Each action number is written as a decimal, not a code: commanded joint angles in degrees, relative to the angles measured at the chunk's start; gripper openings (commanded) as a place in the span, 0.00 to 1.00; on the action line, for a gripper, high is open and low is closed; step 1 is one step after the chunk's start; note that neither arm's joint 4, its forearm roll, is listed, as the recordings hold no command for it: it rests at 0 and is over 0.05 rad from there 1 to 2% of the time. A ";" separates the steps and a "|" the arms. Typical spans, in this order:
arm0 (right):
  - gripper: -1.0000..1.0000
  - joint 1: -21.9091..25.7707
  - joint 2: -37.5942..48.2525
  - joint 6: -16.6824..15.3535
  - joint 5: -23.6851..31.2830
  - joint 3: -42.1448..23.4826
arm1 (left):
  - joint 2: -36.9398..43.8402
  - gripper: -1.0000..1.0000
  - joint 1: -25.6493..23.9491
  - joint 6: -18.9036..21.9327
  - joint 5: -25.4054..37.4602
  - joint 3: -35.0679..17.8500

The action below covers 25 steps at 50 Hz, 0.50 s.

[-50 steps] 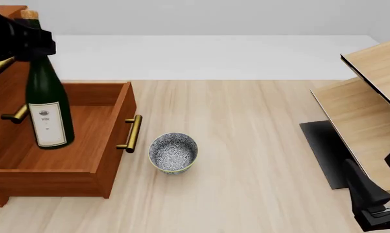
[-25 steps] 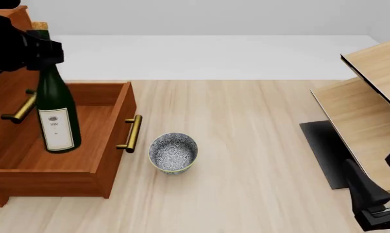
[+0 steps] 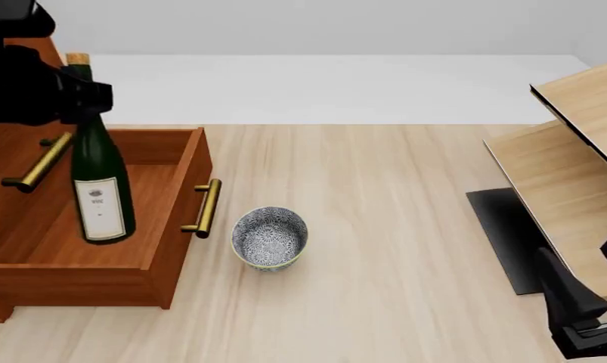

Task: Put the wine bottle in the bottom drawer of the cabinet.

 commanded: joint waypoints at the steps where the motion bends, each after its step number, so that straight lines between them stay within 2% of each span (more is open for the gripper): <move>1: 1.00 -0.25 -0.01 -0.20 0.12 0.00 | 0.67 0.00 0.40 1.24 -2.08 0.92; 6: 1.00 -0.30 -0.39 -0.14 0.59 0.00 | 0.71 0.00 -0.23 0.28 -2.95 2.10; 25: 1.00 -0.34 -0.97 -0.22 1.20 0.00 | 1.66 0.00 0.19 1.27 -5.64 4.40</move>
